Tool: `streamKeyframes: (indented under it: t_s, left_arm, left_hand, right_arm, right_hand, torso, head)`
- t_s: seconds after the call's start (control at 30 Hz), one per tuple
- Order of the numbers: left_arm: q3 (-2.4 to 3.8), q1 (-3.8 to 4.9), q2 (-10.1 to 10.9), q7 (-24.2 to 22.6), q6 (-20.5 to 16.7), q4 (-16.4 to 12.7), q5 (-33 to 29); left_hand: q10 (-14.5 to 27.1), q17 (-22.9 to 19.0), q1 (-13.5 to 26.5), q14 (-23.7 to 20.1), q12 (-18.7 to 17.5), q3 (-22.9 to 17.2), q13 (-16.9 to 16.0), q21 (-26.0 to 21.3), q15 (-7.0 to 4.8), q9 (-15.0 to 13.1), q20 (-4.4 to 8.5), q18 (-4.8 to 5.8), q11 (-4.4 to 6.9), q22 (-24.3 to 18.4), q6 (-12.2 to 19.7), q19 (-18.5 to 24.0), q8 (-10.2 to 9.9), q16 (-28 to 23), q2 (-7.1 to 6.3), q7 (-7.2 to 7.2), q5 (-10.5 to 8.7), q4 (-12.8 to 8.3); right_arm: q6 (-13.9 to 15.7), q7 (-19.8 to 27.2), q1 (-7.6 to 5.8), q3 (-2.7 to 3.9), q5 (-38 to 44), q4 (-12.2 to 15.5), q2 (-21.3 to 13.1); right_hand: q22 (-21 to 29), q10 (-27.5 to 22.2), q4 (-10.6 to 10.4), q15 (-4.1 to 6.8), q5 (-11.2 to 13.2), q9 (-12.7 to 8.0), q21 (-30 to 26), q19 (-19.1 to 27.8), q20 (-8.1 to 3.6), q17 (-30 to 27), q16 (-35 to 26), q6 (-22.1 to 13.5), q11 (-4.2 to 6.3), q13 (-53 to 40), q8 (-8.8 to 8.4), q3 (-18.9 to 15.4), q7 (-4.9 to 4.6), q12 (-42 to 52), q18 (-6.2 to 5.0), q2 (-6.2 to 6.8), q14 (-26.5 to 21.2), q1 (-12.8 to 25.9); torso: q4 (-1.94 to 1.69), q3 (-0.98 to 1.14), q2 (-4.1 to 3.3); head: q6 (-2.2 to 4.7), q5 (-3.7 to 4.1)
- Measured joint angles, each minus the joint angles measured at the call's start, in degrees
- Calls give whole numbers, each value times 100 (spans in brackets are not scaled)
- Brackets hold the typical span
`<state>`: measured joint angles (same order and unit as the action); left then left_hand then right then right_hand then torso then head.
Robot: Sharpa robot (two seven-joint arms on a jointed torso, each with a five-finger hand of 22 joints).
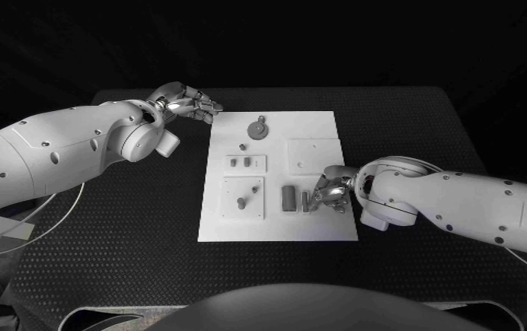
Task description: Assemble the parts on the task board
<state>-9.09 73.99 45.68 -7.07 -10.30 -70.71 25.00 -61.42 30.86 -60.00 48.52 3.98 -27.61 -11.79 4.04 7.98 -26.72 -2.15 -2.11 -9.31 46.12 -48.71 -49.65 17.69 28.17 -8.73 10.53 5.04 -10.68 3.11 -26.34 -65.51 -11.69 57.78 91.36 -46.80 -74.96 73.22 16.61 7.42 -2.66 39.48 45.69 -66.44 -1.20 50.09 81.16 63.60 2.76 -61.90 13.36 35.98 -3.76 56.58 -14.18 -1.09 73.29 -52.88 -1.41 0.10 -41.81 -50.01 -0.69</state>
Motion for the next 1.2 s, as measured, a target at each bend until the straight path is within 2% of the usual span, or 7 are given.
streamKeyframes:
  t_s: [0.23, 0.4, 0.57, 0.67, 0.87, 1.13, 1.2]
  left_arm:
    - [-1, 0, -12, -1, 1, 17, 0]
    - [-2, 0, -35, -18, -1, 66, -8]
    - [-2, 0, -51, -29, -15, 129, -97]
    - [-2, -1, -56, -57, -45, 163, -225]
    - [-2, -2, -61, -198, -186, 232, -601]
    - [20, 1, -277, -374, -197, 707, -878]
    - [25, 1, -394, -423, -191, 852, -938]
  left_hand:
    - [2, 12, 0, 0, 0, 4, 8, 0, 0, 13, 0, 0, -2, 0, 0, 0, 0, -5, 0, 0, 0, 4]
    - [41, 18, 0, 0, 0, 14, 10, 0, 0, 13, -12, -1, -1, -6, 0, 13, 0, -22, 0, 0, 0, 14]
    - [40, 38, 31, 0, 0, 43, 10, 0, 0, 20, -39, -4, -1, -23, 33, 46, 0, -87, 28, 9, -115, 44]
    - [40, 38, 46, -44, 0, 59, 10, 0, 44, 30, -43, -3, -1, -35, 64, 87, 0, -146, 13, 23, -155, 59]
    - [84, 9, 46, -135, 0, 83, 39, 0, 72, 78, -50, 1, 42, -41, 259, 93, -61, -300, 14, -53, -155, 34]
    - [529, -102, 117, -442, -28, 226, 211, 0, 93, 89, -82, 7, 68, -62, 399, 126, -89, -588, 57, -92, -200, 3]
    - [589, -130, 159, -510, -28, 232, 246, -7, 103, 89, -125, 4, 75, -88, 410, 182, -89, -654, 67, -102, -200, -3]
  right_arm:
    - [-75, 176, 14, 19, -128, 119, -178]
    - [-72, 366, -82, 102, -244, 128, -284]
    - [118, 835, -207, 123, -593, -138, -307]
    - [419, 1461, -258, 163, -877, -538, -192]
    - [1079, 2787, -344, 455, -1565, -1527, 250]
    - [1244, 3778, -350, 781, -2453, -3125, 1046]
    - [1206, 3944, -349, 848, -2639, -3459, 1234]
  right_hand:
    - [0, 0, -19, 0, 0, -2, 0, 0, 0, 0, 0, 8, 0, 9, 28, -97, 8, 0, 3, 287, 1, 108]
    - [0, -12, -121, 24, 0, -40, 0, 12, 12, -6, -10, -85, -11, 17, -23, -145, -22, 0, 3, 540, -4, 285]
    - [0, -147, -384, -29, 0, -109, -72, 97, 95, -21, -76, -326, -146, 16, -183, -29, -77, -28, 4, 878, -101, 357]
    - [0, -219, -436, -71, 0, -128, -85, 133, 107, -22, -97, -444, -217, 16, -238, 23, -118, -28, 35, 874, -144, 334]
    - [0, -551, -150, -127, 0, -128, -244, 388, 214, -75, -299, -692, -257, 98, -267, -4, -239, -231, -47, 665, -411, 124]
    - [41, -1388, -48, -321, 0, -110, -779, 1248, 503, -356, -991, -965, -439, 680, -319, 0, -412, -1001, -44, 552, -1276, 121]
    - [130, -1594, -48, -412, 0, -110, -1004, 1524, 595, -524, -1320, -1053, -514, 953, -351, 0, -479, -1278, 87, 518, -1517, 155]
  torso:
    - [0, 0, 8]
    - [3, -1, 20]
    - [8, -1, 22]
    - [16, -1, 26]
    - [40, 10, 56]
    - [71, 37, 149]
    - [79, 44, 189]
  head:
    - [7, 8]
    - [91, 27]
    - [211, 38]
    - [321, 46]
    - [617, 60]
    - [998, 55]
    - [1108, 66]
